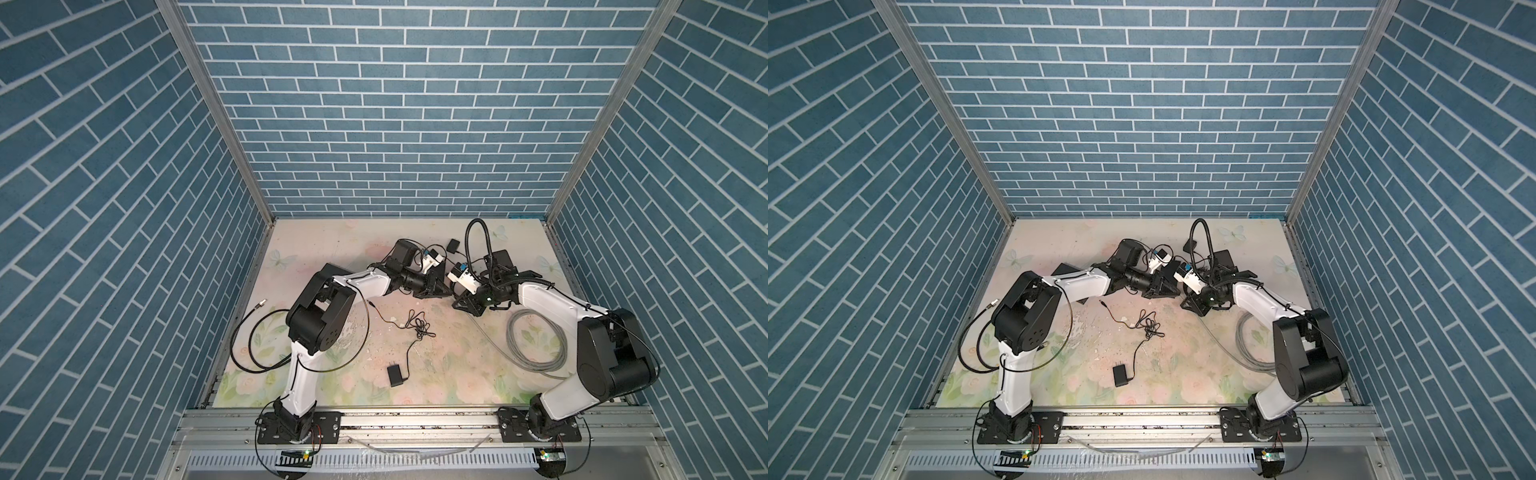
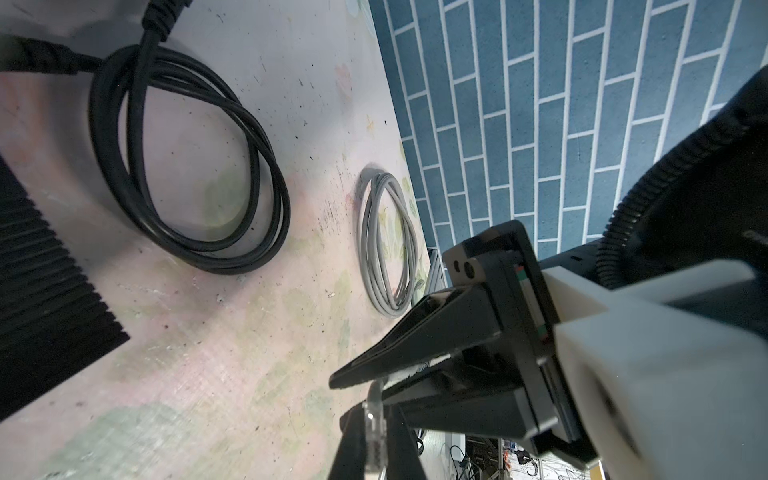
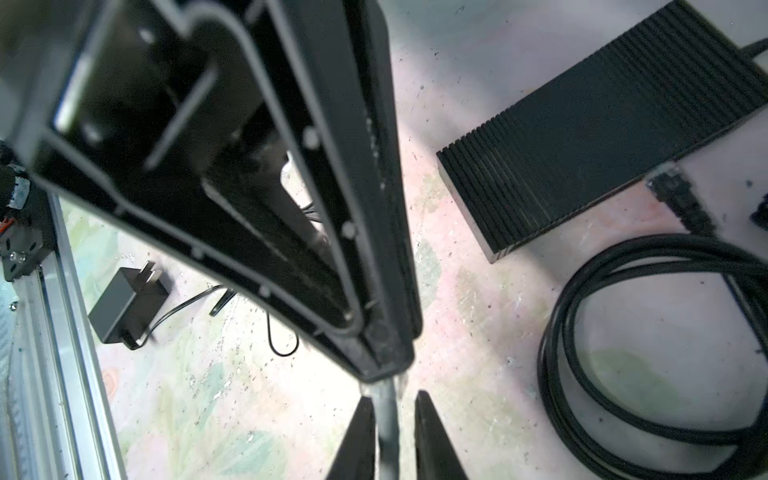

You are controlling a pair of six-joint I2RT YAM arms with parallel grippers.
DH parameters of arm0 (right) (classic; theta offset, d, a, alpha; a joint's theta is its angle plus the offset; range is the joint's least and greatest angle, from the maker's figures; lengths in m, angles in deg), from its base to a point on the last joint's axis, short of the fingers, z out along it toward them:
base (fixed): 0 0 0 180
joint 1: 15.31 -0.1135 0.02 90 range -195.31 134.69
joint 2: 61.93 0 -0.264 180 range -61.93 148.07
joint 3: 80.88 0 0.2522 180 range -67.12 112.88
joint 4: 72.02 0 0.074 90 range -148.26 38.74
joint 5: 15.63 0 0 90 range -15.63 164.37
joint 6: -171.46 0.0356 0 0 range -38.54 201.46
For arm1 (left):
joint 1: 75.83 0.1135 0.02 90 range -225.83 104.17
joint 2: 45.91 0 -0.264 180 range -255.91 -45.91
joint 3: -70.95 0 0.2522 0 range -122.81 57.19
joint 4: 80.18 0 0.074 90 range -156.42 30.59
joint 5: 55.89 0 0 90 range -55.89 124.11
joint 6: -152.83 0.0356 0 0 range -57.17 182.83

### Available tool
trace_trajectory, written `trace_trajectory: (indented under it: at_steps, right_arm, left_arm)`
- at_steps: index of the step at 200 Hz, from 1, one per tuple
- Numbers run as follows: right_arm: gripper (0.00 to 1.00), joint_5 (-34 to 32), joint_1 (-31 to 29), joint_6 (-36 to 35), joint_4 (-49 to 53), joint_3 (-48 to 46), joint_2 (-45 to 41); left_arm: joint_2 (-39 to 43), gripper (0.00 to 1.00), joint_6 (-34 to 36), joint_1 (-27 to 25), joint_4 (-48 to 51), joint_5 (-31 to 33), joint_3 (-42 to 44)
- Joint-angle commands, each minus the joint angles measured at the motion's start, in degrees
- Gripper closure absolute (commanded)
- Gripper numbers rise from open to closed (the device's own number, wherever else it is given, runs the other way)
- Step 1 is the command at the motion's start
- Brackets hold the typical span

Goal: Insert the plug into the switch port

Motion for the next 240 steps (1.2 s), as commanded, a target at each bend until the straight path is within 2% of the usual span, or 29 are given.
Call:
trace_trajectory:
  at_steps: [1, 24, 46, 60, 103, 134, 176, 217, 240]
  right_arm:
    - [0.76, 0.21, -0.33, 1.76, -4.39, -0.91, -2.55]
    - [0.78, 0.56, -0.63, 3.33, -7.07, -1.60, -2.30]
    - [0.86, 0.27, -1.19, 3.62, -7.79, -1.75, -1.65]
    - [0.86, 0.05, -1.42, 3.43, -7.55, -1.67, -1.33]
    - [0.74, -1.38, -1.38, 1.87, -5.85, -2.14, -2.94]
    - [0.73, -2.64, -1.33, 0.59, -5.33, -3.31, -3.65]
    - [0.80, -2.16, -1.36, 1.29, -6.62, -3.01, -2.62]
    - [0.80, -2.48, -1.32, 1.50, -7.72, -3.24, -3.43]
    - [0.91, -2.24, -1.29, 0.84, -7.06, -3.80, -3.95]
  left_arm:
    - [-0.61, 0.96, -0.53, -0.13, -2.49, -0.92, -0.02]
    - [-0.62, 0.96, -1.27, -0.13, -3.58, -1.18, 0.33]
    - [-0.45, 0.96, -1.28, -0.14, -3.62, -1.05, 0.56]
    - [-0.23, 0.95, -1.30, -0.11, -3.64, -0.92, 0.69]
    - [0.27, 0.96, -1.21, -0.07, -3.23, -0.66, 0.64]
    - [0.44, 0.96, -1.08, 0.07, -2.69, -0.57, 0.52]
    - [0.70, 0.96, -1.13, 0.12, -2.69, -0.39, 0.67]
    - [0.95, 0.96, -0.67, 0.22, -1.94, -0.04, 0.99]
    - [1.18, 0.96, -0.67, 0.37, -1.94, 0.13, 1.07]
